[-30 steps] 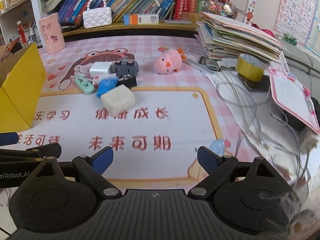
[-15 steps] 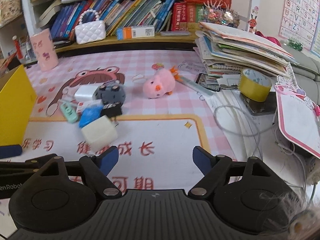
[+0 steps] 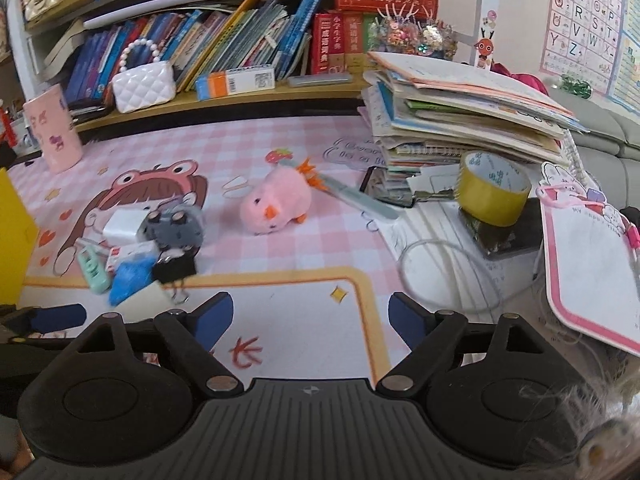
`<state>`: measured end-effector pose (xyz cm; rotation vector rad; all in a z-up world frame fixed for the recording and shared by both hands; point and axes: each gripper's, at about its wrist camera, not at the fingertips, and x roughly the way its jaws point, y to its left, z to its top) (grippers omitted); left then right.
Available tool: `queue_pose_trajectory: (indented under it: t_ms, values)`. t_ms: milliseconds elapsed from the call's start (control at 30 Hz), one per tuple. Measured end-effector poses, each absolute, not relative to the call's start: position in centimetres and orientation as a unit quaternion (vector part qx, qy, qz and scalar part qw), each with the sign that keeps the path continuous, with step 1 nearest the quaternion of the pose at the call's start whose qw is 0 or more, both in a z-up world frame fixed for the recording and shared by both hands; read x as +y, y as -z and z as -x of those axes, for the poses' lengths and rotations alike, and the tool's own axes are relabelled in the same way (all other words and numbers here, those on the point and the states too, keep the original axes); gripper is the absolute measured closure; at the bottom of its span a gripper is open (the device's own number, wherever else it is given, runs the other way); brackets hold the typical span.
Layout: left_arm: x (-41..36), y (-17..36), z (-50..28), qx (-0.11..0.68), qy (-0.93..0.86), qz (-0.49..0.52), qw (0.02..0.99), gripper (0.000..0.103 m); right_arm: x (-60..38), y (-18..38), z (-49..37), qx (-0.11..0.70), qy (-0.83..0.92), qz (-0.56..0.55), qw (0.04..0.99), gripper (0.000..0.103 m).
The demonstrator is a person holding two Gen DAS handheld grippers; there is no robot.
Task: Organize objects
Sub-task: 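Grasp the white foam cube with the left tool while the right tool grasps the pink chick plush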
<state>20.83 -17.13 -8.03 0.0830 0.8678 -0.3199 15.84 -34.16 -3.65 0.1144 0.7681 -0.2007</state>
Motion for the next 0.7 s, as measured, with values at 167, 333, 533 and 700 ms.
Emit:
queue_pose_trajectory:
  t_ms: [167,333,533,700]
  values:
    - [-19.2,8.9,-21.5,0.422,0.172,-0.085,0.886,0.051,-34.8,3.7,-17.8,0.370,0.103,-0.055,0.922,0.014]
    - [-18.5,7.8,-20.7,0.421,0.198,-0.099,0.880,0.066,-35.5,3.8,-21.2,0.361,0.099,-0.063,0.925,0.010]
    - [-14.2,5.4,-19.5,0.422,0.195,-0.034,0.885,0.067,-35.9,5.2,-27.1,0.366,0.095,-0.076,0.923,0.009]
    - [-12.0,4.9,-18.9,0.424,0.166,-0.010,0.890,0.067,-36.2,7.0,-31.6,0.386,0.109,-0.090,0.912,0.011]
